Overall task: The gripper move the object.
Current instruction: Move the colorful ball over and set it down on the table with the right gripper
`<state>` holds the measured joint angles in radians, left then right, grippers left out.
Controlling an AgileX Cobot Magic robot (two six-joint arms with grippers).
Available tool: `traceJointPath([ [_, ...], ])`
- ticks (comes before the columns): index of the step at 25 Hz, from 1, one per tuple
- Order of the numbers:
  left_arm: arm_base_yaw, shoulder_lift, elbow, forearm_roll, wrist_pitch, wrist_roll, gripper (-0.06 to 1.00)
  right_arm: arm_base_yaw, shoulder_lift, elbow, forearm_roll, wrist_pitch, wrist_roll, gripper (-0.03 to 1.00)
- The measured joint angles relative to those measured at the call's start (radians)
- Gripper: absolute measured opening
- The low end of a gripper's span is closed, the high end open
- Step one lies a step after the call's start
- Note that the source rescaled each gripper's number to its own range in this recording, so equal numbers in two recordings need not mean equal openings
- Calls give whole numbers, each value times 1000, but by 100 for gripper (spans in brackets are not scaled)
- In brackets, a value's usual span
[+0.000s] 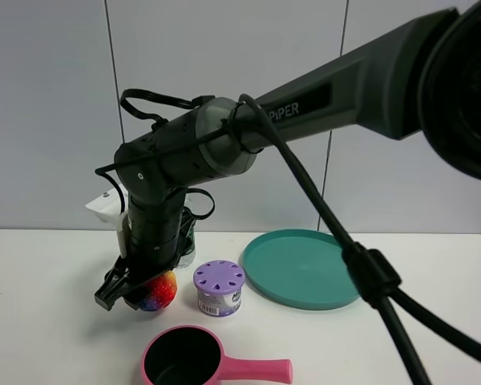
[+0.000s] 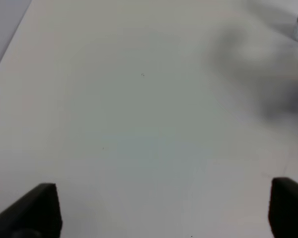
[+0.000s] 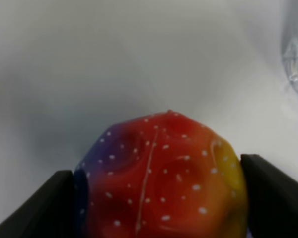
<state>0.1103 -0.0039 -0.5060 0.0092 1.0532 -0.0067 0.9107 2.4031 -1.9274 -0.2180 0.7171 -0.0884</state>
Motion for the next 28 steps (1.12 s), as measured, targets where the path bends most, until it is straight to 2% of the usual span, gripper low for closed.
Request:
traceJointPath([
  [23, 0, 0, 0, 0, 0, 0, 100, 0, 9, 0, -48, 2, 9, 0],
  [25, 0, 0, 0, 0, 0, 0, 100, 0, 9, 0, -49, 15, 17, 4],
  [28, 0, 0, 0, 0, 0, 0, 100, 0, 9, 0, -49, 24, 36, 22],
])
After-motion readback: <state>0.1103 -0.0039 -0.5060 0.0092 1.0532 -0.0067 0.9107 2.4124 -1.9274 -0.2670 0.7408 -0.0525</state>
